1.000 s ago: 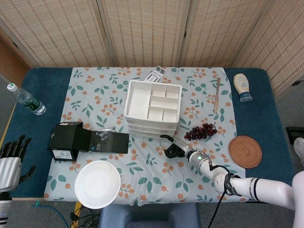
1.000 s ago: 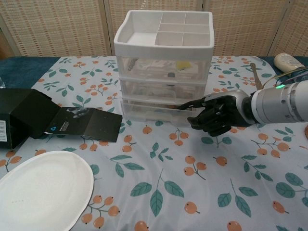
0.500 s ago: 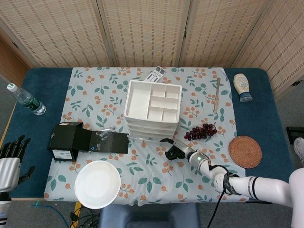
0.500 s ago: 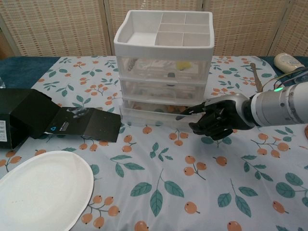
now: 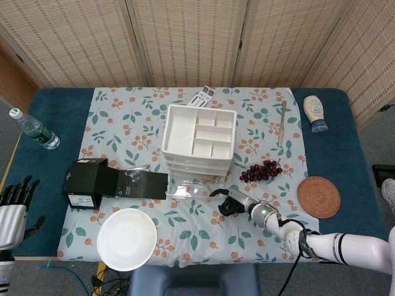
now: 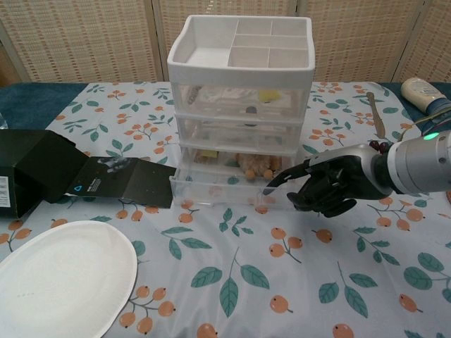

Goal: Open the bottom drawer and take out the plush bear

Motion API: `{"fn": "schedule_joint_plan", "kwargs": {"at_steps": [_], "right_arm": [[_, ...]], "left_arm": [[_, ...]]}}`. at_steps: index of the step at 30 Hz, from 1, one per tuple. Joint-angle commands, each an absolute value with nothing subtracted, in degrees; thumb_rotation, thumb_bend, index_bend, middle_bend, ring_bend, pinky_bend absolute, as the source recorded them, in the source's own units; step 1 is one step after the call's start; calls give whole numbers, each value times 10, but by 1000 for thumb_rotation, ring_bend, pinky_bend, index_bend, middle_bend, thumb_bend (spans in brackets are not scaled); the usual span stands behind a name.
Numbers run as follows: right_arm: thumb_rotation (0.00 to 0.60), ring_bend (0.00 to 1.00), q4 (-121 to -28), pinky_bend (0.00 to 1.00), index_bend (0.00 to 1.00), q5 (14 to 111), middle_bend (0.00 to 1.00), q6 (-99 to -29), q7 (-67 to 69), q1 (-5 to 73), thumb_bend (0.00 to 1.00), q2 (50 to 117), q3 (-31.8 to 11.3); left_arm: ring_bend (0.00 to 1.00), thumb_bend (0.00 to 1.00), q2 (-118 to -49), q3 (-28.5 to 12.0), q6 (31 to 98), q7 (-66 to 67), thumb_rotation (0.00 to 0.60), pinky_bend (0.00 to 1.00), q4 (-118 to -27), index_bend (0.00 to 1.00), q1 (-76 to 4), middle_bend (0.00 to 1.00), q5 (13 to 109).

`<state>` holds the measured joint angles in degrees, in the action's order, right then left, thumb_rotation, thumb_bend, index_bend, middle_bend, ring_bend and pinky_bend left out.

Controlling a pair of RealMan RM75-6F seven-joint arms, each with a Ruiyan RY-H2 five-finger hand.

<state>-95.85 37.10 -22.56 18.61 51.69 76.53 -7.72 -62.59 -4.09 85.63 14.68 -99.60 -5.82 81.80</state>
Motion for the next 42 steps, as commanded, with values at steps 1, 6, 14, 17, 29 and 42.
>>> {"fn": "schedule_joint_plan", "kwargs": {"at_steps": [1, 6, 14, 17, 29, 42], "right_arm": [[600, 1000, -969, 1000, 210, 379, 864, -224, 187, 513, 632, 757, -75], [600, 1000, -987, 1000, 210, 392, 864, -222, 189, 506, 632, 746, -72], [600, 1000, -1010, 1000, 210, 409, 864, -217, 190, 500, 632, 732, -65], [600, 1000, -1015, 1000, 210, 416, 863, -216, 192, 497, 632, 728, -64], [600, 1000, -1038, 1000, 3, 465, 852, -252, 194, 465, 632, 708, -71], [600, 1000, -1078, 1000, 0, 569, 851, -340, 65, 463, 632, 673, -57]], "left_arm": [[119, 260, -626, -41, 857, 147, 600, 109, -997, 101, -58, 70, 819], [119, 260, -625, -41, 857, 149, 600, 109, -999, 101, -59, 69, 820], [119, 260, -626, -40, 858, 154, 600, 108, -1003, 101, -58, 69, 822], [119, 260, -625, -39, 858, 156, 600, 106, -1004, 101, -59, 70, 821], [119, 260, -626, -40, 859, 160, 600, 104, -1010, 101, -60, 70, 824], [119, 260, -624, -41, 861, 161, 600, 104, -1013, 101, -61, 70, 828]]}}
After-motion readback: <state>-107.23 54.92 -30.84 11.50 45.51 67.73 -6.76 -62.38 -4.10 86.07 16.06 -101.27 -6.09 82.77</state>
